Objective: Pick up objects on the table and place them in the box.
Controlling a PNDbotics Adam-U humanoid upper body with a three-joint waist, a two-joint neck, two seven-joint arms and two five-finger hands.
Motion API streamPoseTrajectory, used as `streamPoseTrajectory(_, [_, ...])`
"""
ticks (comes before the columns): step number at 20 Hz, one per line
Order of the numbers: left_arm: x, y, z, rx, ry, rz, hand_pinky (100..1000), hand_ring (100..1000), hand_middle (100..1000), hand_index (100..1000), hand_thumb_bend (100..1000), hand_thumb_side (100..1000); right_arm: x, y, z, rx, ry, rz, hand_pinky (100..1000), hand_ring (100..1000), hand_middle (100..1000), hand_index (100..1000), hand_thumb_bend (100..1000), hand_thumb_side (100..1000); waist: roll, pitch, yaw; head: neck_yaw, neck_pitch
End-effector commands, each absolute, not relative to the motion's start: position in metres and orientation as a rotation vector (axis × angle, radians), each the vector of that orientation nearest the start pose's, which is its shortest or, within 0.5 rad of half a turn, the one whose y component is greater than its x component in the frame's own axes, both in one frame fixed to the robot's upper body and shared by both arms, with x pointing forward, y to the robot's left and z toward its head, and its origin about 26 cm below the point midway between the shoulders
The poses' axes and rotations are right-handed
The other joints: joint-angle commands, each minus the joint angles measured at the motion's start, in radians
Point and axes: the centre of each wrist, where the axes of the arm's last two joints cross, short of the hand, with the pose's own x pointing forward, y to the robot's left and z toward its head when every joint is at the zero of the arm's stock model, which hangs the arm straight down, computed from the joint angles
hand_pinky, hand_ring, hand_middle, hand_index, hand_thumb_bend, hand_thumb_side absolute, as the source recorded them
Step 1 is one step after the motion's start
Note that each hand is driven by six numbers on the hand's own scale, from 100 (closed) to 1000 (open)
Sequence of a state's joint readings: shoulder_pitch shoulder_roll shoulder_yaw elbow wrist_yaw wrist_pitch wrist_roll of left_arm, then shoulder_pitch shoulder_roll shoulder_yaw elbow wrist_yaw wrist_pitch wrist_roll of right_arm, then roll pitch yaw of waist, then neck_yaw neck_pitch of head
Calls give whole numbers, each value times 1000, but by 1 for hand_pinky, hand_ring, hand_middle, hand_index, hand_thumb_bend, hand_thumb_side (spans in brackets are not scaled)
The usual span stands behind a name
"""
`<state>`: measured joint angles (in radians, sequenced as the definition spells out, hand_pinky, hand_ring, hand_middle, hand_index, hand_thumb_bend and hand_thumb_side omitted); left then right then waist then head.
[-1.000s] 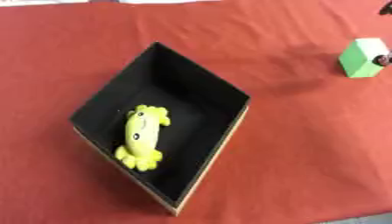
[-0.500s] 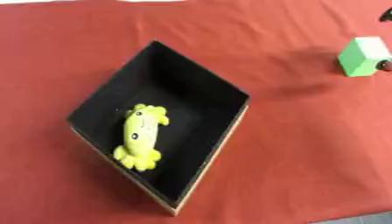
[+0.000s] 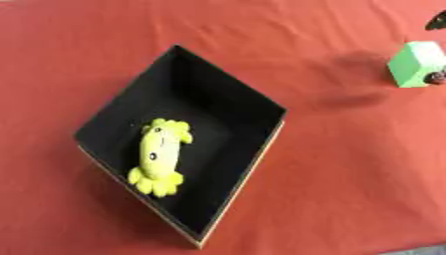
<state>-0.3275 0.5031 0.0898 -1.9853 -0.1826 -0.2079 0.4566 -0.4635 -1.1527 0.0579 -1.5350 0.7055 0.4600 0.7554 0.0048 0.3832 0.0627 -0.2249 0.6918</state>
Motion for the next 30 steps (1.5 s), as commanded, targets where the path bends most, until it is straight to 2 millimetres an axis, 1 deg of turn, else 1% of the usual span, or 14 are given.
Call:
streamPoseTrajectory(1, [297,306,244,-966,3394,148,523,847,698,801,100,452,332,-439,312,-1214,-659,1033,933,971,907,1000,513,126,-1,-15,2,-9,-18])
streamPoseTrajectory(4, [297,306,245,-963,3393,150,523,848,699,801,100,451,335,-443,310,-1204,-641,1031,933,974,909,1000,513,127,1,-11,5,-12,-22])
streamPoseTrajectory(11, [297,306,245,-960,3392,152,522,849,699,801,100,453,342,-459,303,-1160,-521,1032,935,987,919,1000,544,142,3,-1,13,-24,-28])
streamPoseTrajectory(17, [297,305,245,-953,3394,153,522,850,700,801,100,457,348,-455,306,-1151,-492,1075,933,985,918,1000,550,147,4,3,15,-31,-30])
streamPoseTrajectory(18, [297,305,245,-953,3394,153,522,850,700,801,100,460,350,-454,306,-1151,-489,1077,927,978,911,1000,540,192,4,3,16,-32,-30])
streamPoseTrajectory(19, [297,305,245,-954,3394,152,522,851,700,801,100,460,351,-453,307,-1153,-492,1078,923,972,907,1000,540,148,4,4,16,-33,-31])
streamPoseTrajectory(23, [297,305,245,-950,3395,149,522,851,700,801,100,461,357,-450,305,-1164,-509,1086,907,957,888,1000,530,149,4,6,18,-37,-34])
streamPoseTrajectory(24, [297,305,245,-950,3395,149,522,851,701,801,100,460,357,-450,304,-1166,-512,1086,887,932,835,953,507,156,4,6,18,-37,-34])
streamPoseTrajectory(26, [297,305,245,-952,3395,149,522,851,701,801,100,461,358,-444,309,-1197,-550,1082,877,912,791,897,464,125,5,7,18,-38,-33])
streamPoseTrajectory(27, [297,305,245,-953,3395,148,522,851,701,801,100,460,358,-442,310,-1215,-567,1077,870,892,755,834,418,100,5,7,17,-37,-32])
streamPoseTrajectory(28, [297,305,245,-954,3395,149,522,851,701,801,100,460,358,-439,312,-1235,-586,1072,869,891,752,831,414,100,5,6,16,-37,-31])
streamPoseTrajectory(30, [297,305,245,-953,3395,150,523,851,701,800,100,458,357,-436,314,-1265,-617,1062,861,869,686,779,376,100,4,3,14,-37,-29])
